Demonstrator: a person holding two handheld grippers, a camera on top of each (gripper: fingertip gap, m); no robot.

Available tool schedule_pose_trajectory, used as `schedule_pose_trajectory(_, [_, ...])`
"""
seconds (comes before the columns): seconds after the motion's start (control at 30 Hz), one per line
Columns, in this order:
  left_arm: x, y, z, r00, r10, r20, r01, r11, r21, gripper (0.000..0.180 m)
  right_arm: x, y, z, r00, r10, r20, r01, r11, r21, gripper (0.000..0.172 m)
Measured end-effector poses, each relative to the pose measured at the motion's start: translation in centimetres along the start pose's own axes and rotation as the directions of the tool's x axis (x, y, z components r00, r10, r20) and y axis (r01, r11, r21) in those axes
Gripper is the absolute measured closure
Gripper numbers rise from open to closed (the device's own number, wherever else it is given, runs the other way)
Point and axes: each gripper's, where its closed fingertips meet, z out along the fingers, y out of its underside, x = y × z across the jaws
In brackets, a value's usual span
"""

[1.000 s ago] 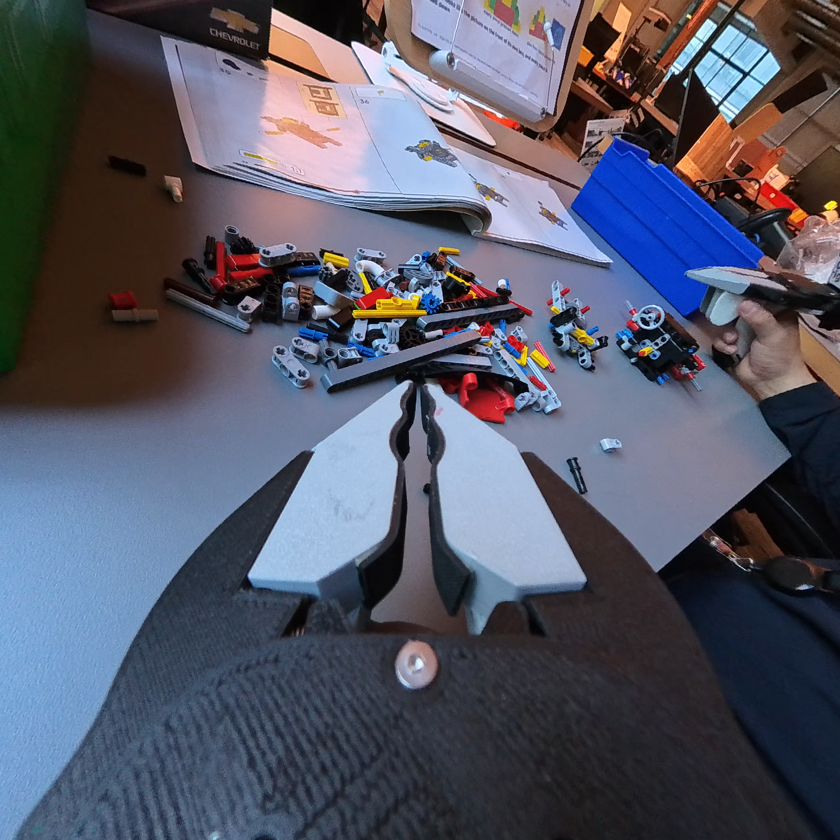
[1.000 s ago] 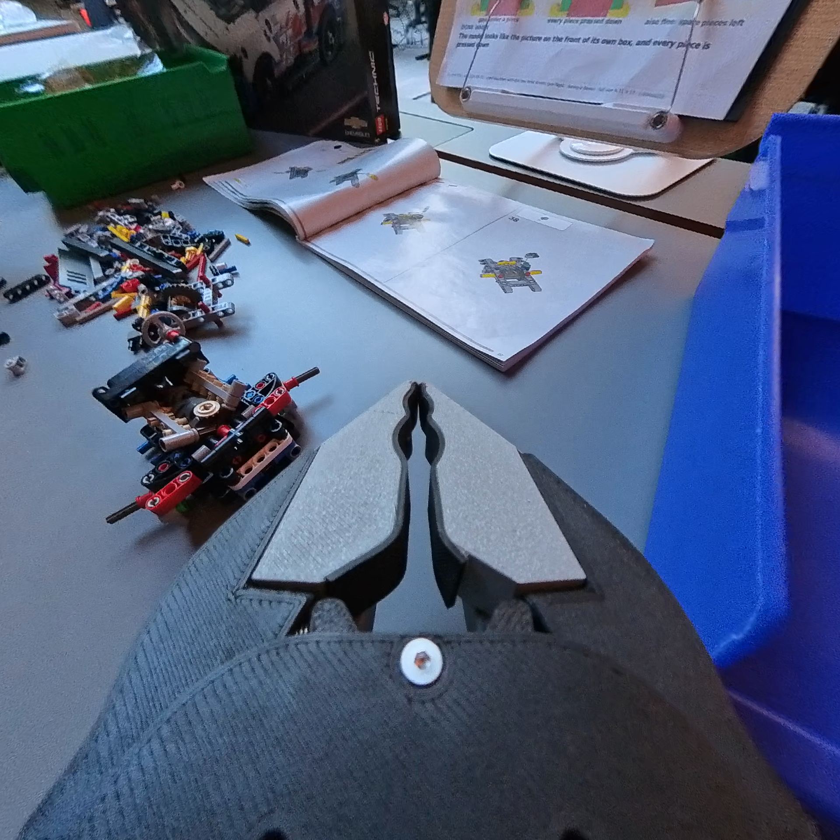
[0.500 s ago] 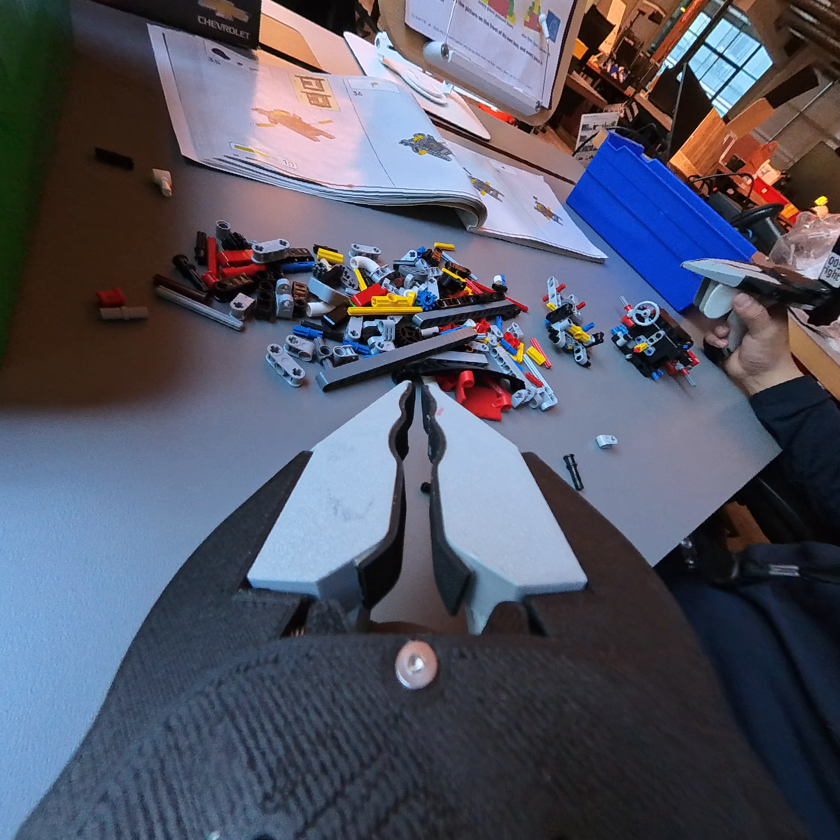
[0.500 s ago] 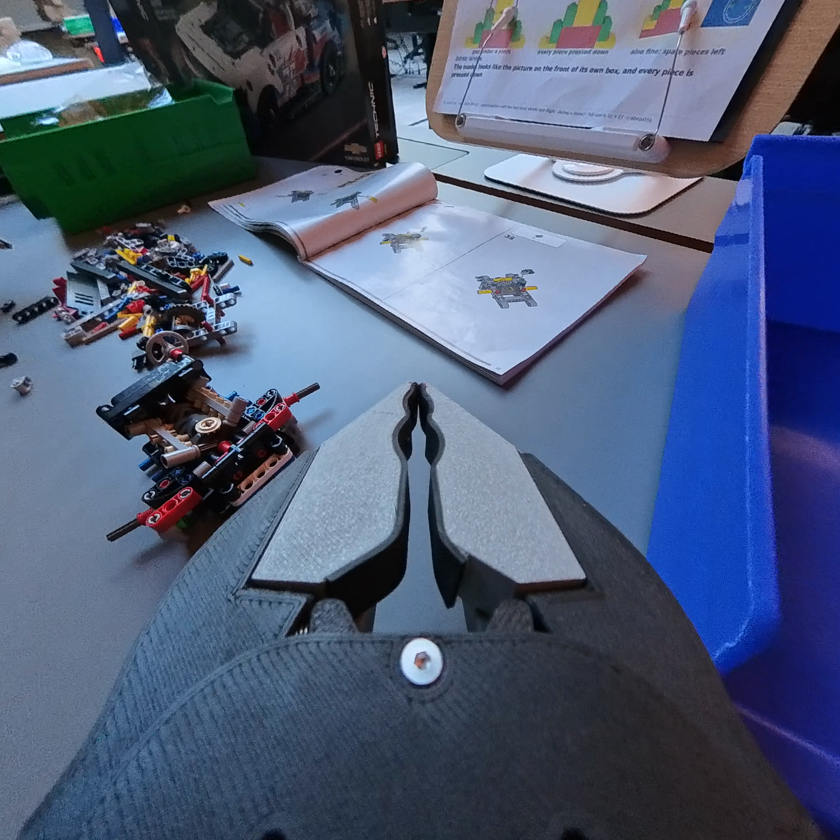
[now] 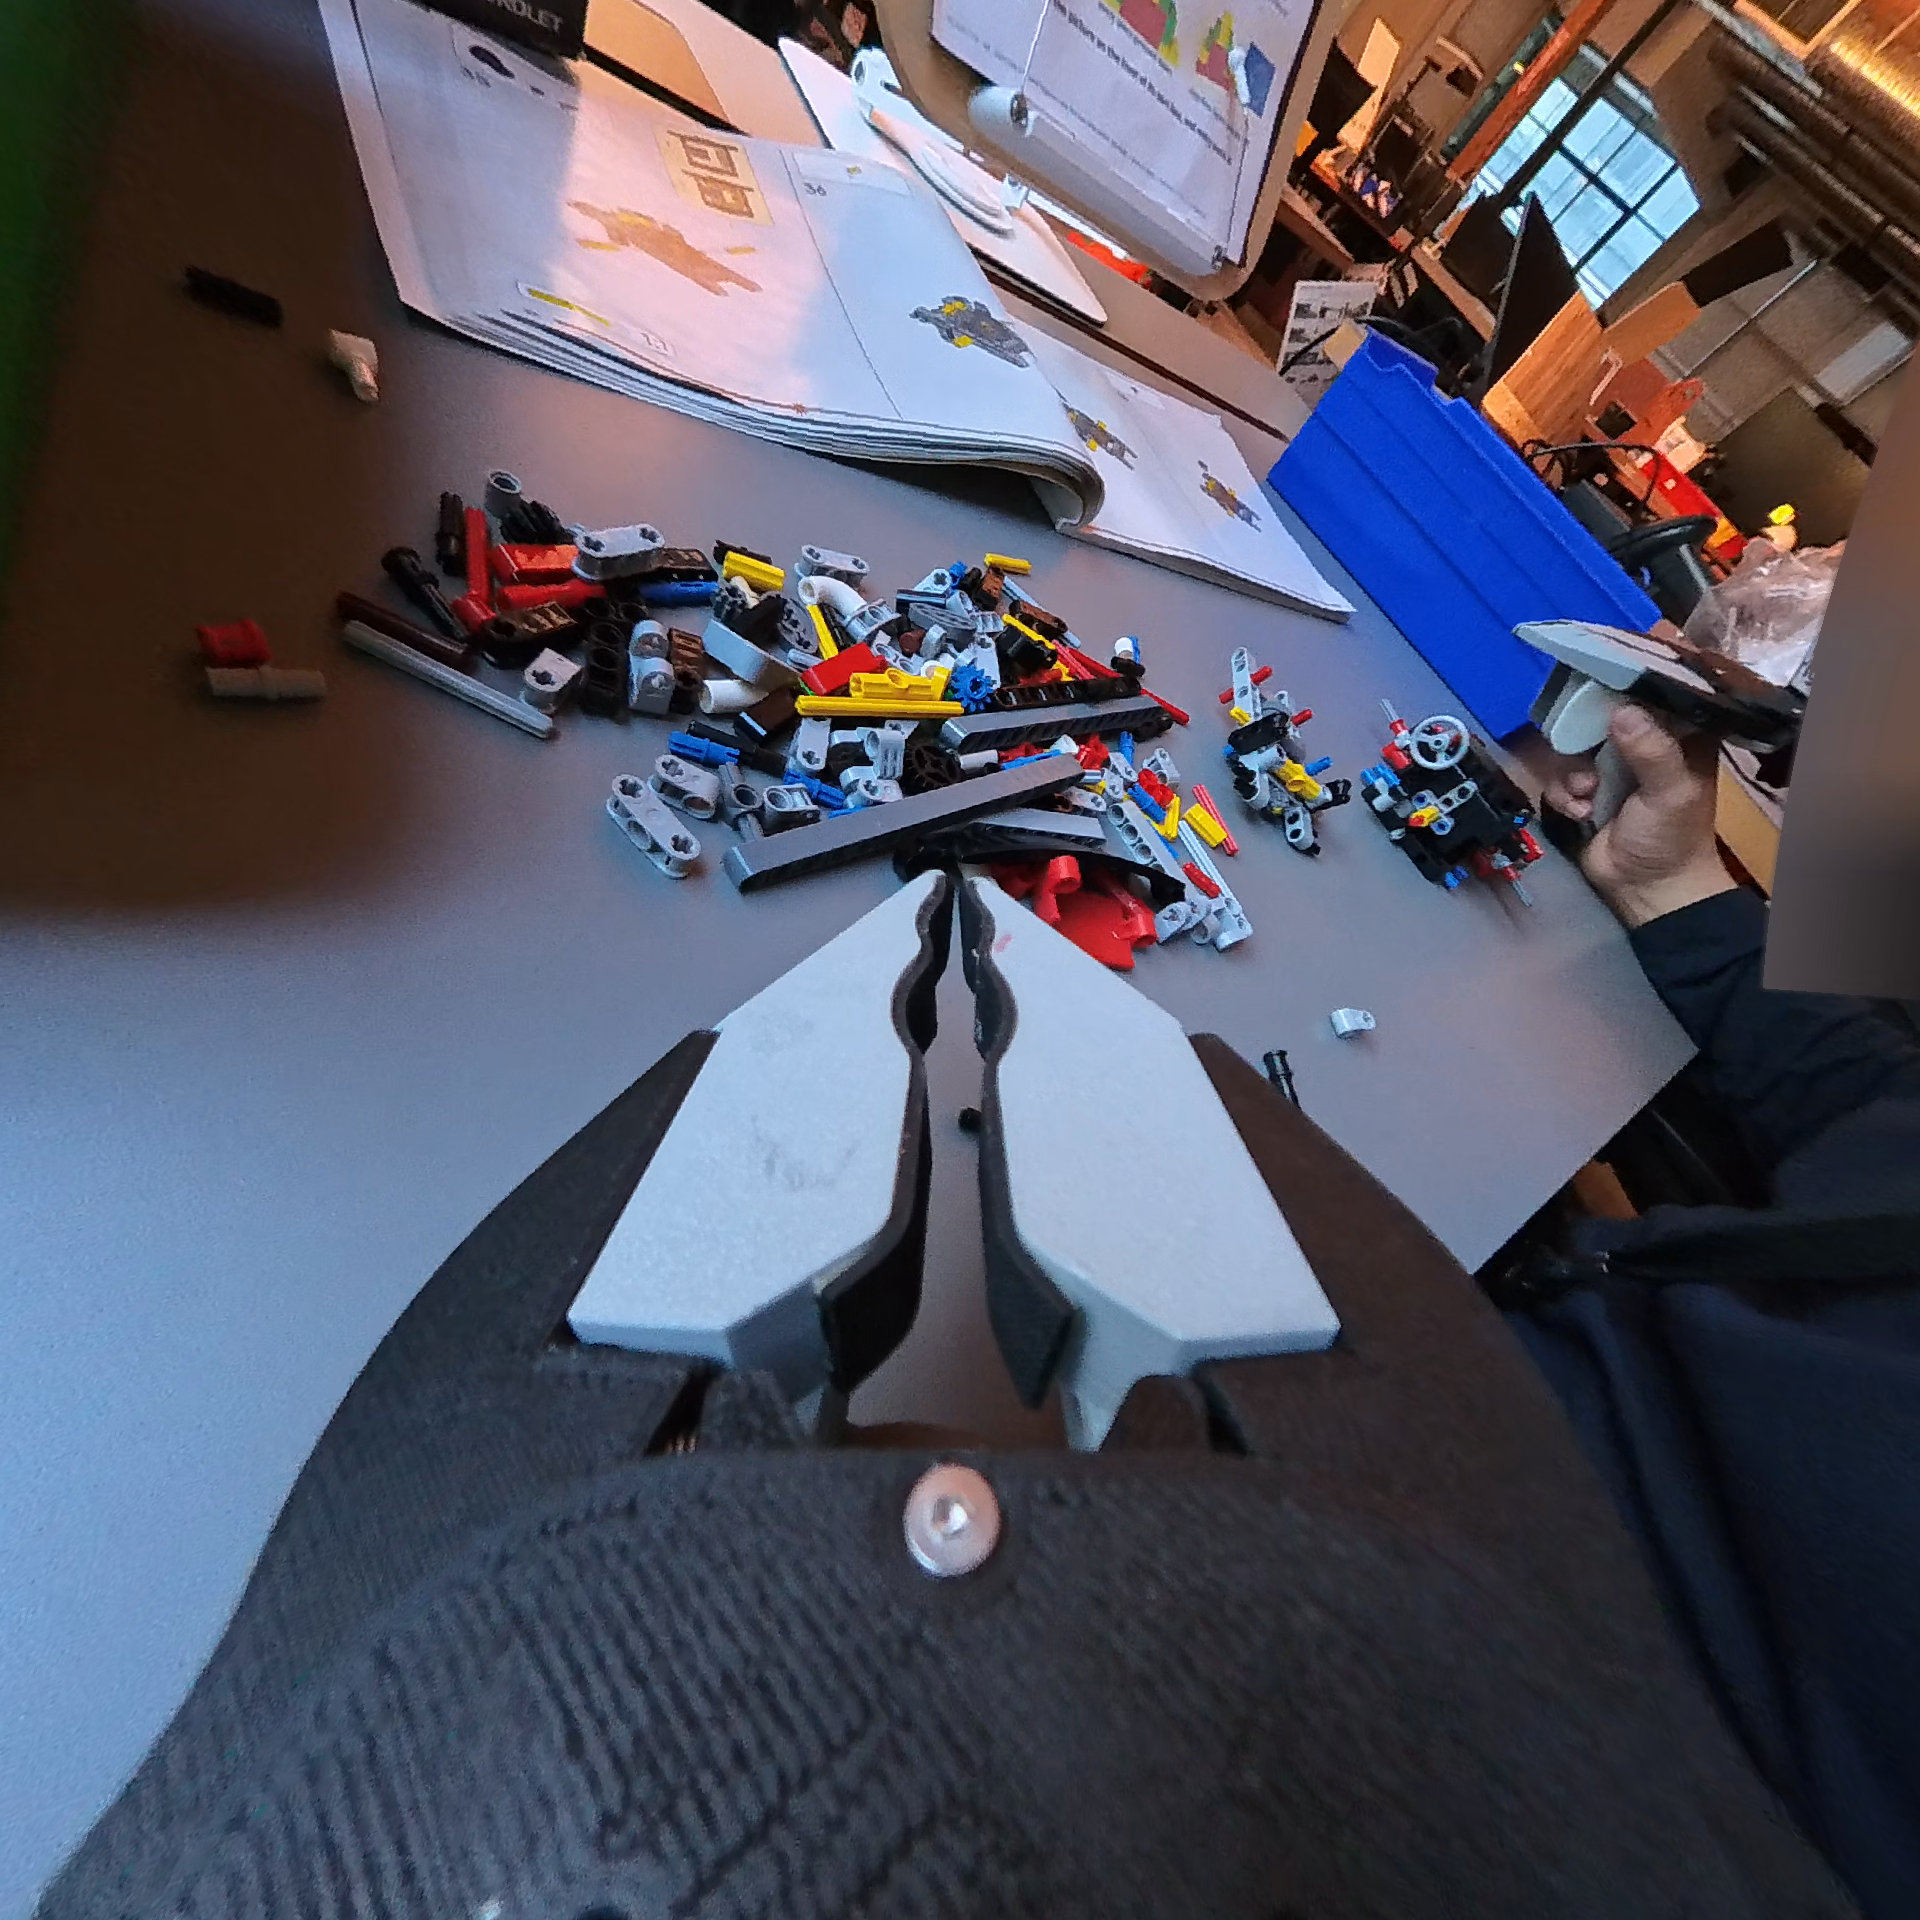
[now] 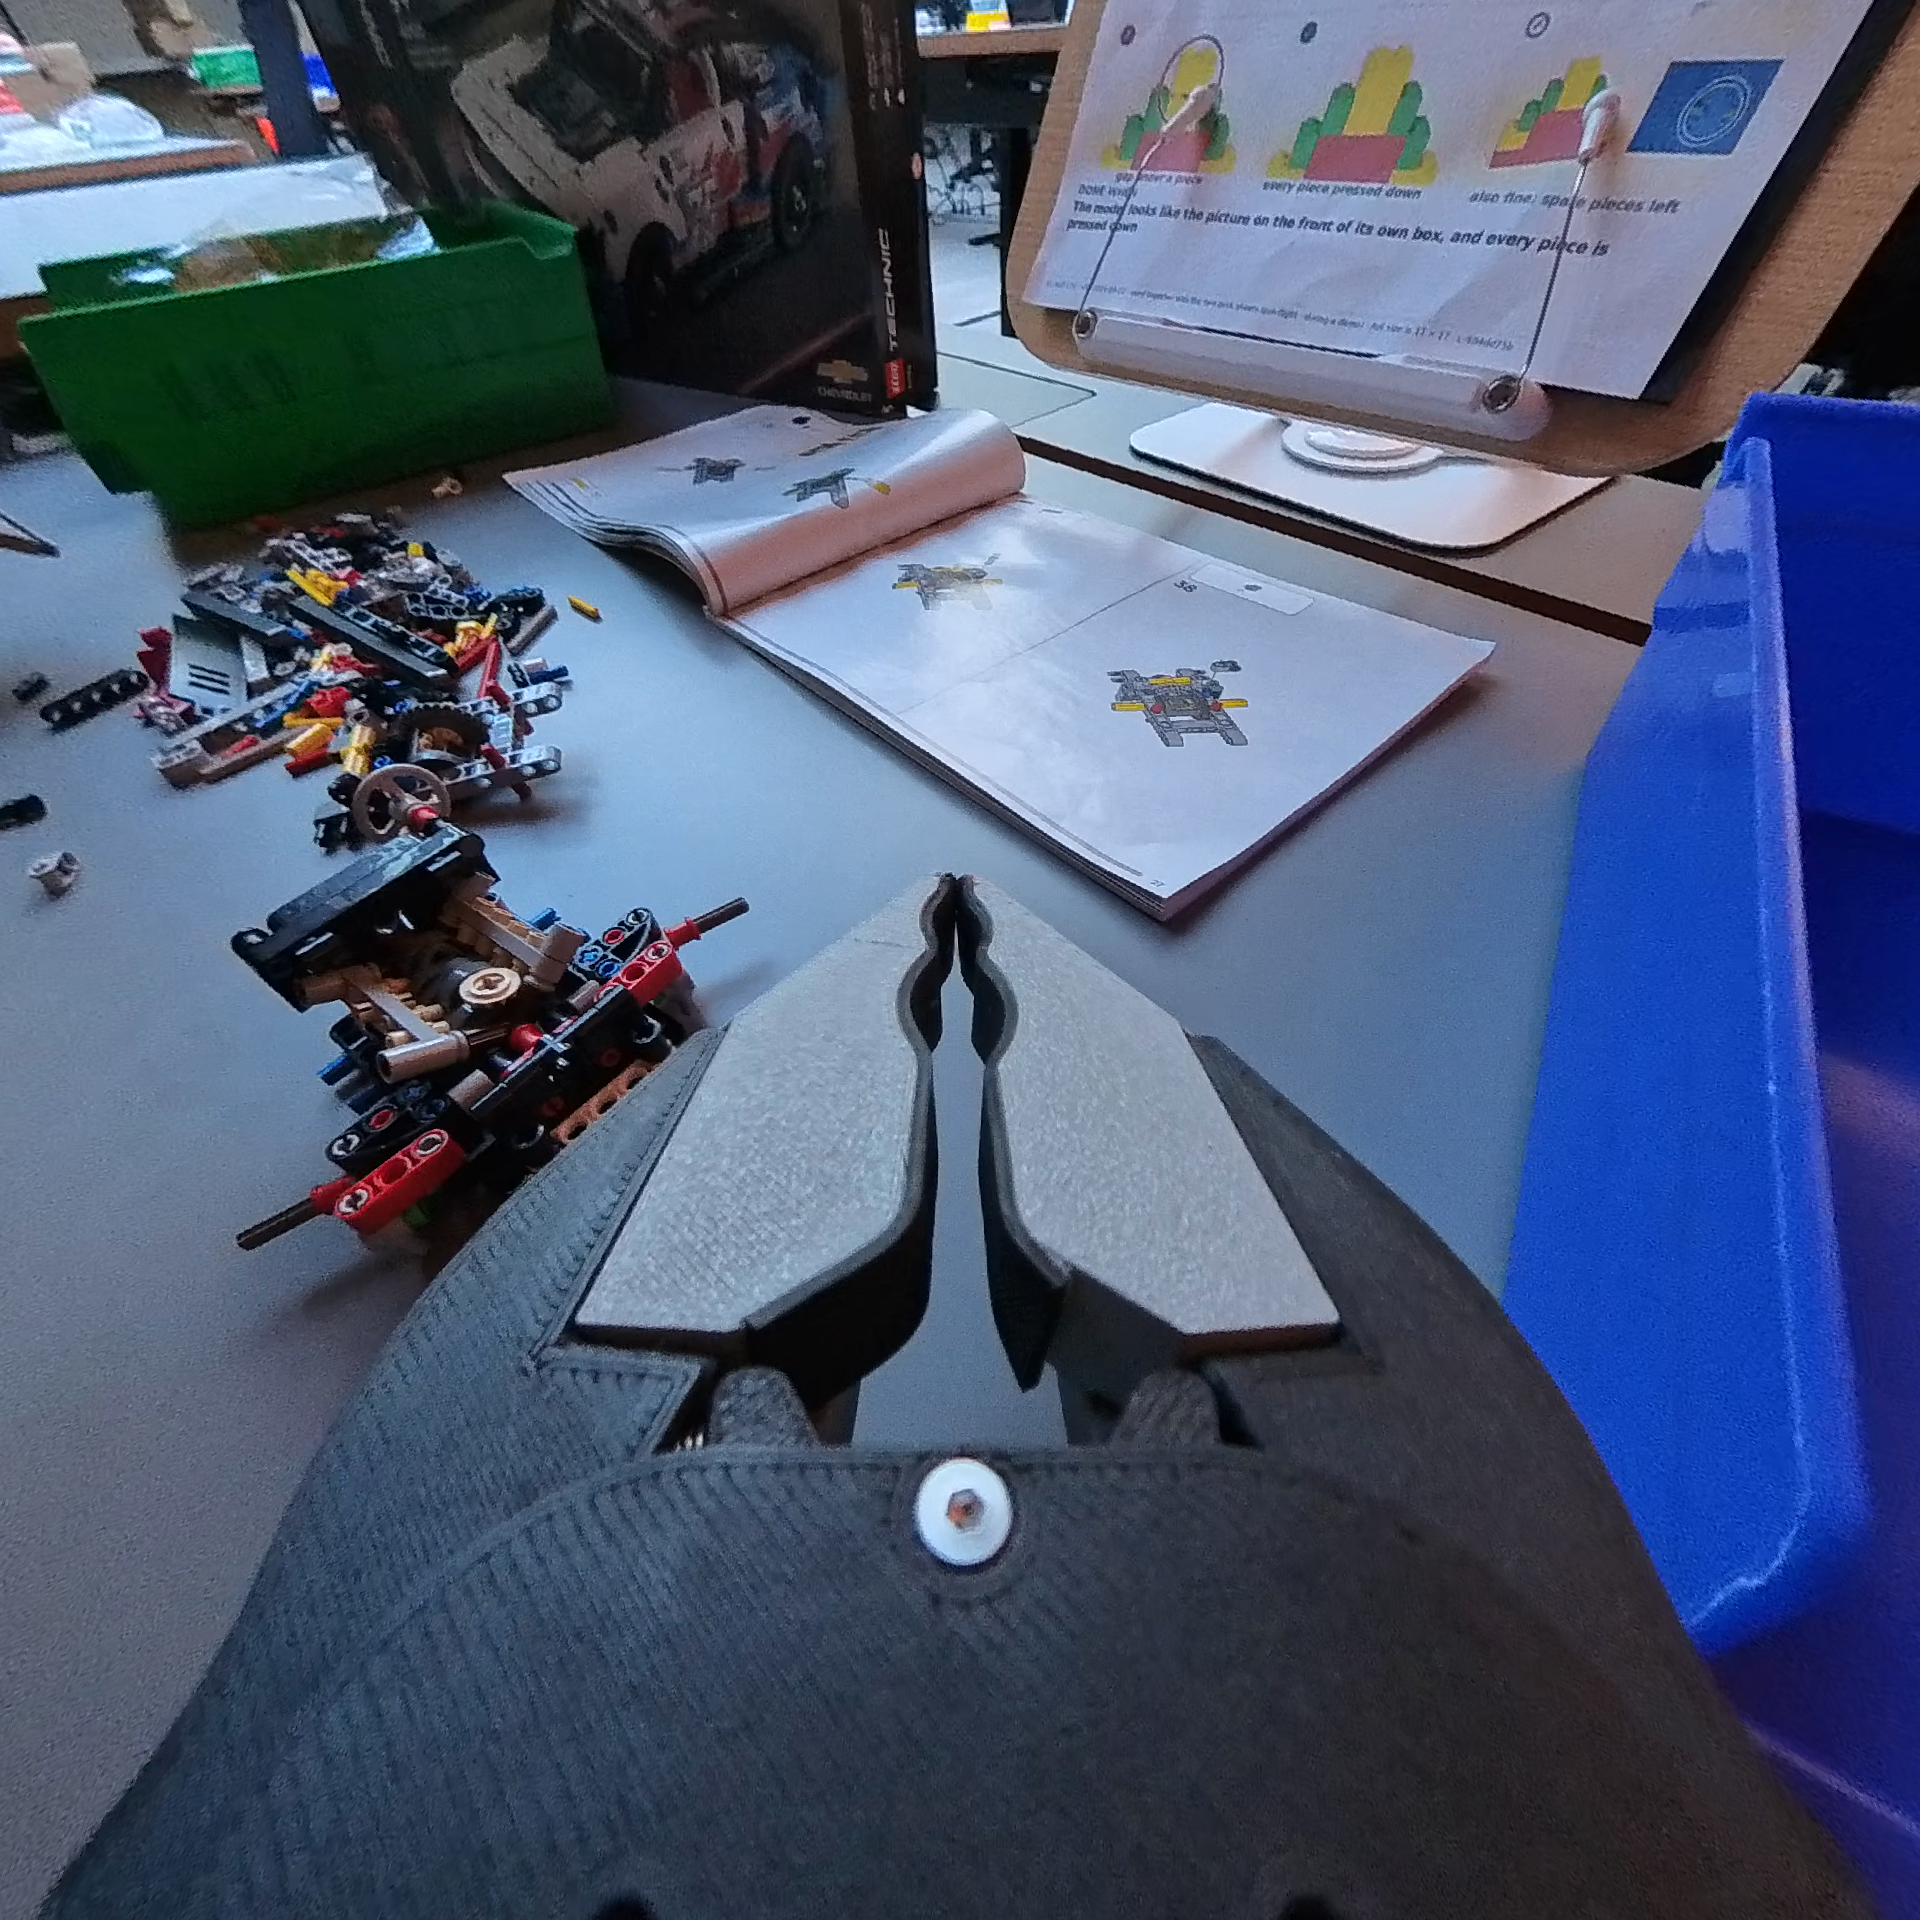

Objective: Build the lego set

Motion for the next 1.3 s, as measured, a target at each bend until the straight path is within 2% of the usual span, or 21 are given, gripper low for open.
schedule_pose_trajectory(0.5, [-0.3, 0.1, 0.1, 1.0, 0.004, 0.029, -0.004, 1.0, -0.007, 0.18, -1.3, -0.2, -0.1, 0.997, -0.058, 0.044, 0.057, 0.998, 0.016, 0.172])
schedule_pose_trajectory(0.73, [-0.8, 0.7, 0.6, 0.997, -0.006, 0.074, 0.011, 0.997, -0.071, 0.173, -1.7, -0.4, -0.5, 0.996, -0.082, 0.029, 0.081, 0.996, 0.036, 0.172])
schedule_pose_trajectory(0.87, [1.1, 0.1, 1.5, 0.999, 0.042, 0.029, -0.04, 0.995, -0.089, 0.172, -1.5, -0.7, -1.0, 0.998, -0.057, 0.022, 0.056, 0.996, 0.068, 0.172])
schedule_pose_trajectory(1.0, [2.9, -2.5, 3.4, 0.996, 0.079, -0.041, -0.083, 0.991, -0.107, 0.171, -1.1, -1.0, -1.2, 0.999, -0.018, 0.028, 0.016, 0.996, 0.09, 0.172])
schedule_pose_trajectory(1.17, [3.7, -8.8, 6.9, 0.97, 0.218, -0.106, -0.225, 0.973, -0.052, 0.17, -0.9, -0.9, -1.2, 1.0, -0.01, 0.022, 0.008, 0.996, 0.085, 0.172])
schedule_pose_trajectory(1.3, [4.0, -13.3, 10.9, 0.923, 0.343, -0.175, -0.348, 0.938, 0.002, 0.168, -0.7, -0.9, -1.1, 1.0, 0.0, 0.012, -0.001, 0.997, 0.08, 0.172])
